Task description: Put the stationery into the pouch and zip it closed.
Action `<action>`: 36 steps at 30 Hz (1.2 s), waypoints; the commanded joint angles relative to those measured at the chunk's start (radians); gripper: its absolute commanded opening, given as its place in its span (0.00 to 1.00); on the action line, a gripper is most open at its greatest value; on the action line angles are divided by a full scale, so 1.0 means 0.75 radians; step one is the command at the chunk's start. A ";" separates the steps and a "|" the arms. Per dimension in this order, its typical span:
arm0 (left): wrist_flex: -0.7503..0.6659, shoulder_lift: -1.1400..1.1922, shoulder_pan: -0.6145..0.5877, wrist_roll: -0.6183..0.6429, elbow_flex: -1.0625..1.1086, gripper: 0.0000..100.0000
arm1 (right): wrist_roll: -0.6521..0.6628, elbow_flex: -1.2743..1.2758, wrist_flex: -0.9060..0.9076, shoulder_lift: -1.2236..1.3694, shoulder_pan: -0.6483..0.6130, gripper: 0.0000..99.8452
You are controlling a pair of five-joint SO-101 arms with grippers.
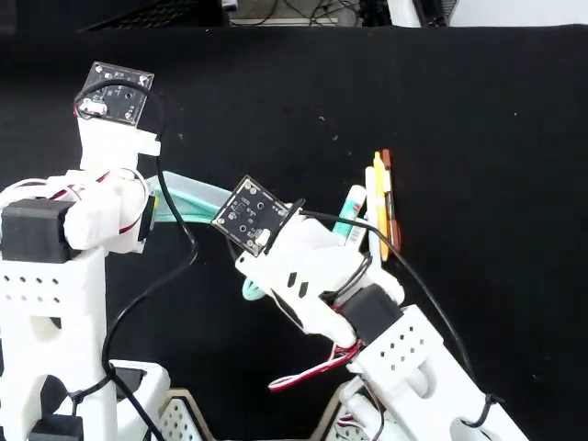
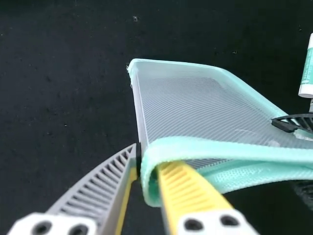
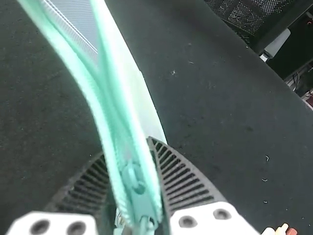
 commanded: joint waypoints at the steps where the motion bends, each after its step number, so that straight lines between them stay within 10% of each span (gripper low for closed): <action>1: 0.012 -0.006 -0.013 -0.004 -0.003 0.11 | -0.008 -0.003 -0.006 0.007 -0.012 0.01; 29: -0.164 0.104 -0.128 -0.119 -0.003 0.09 | 0.002 0.060 0.076 -0.195 -0.008 0.01; 36: -0.068 0.010 0.073 -0.119 0.003 0.03 | 0.002 -0.042 0.076 -0.089 -0.004 0.01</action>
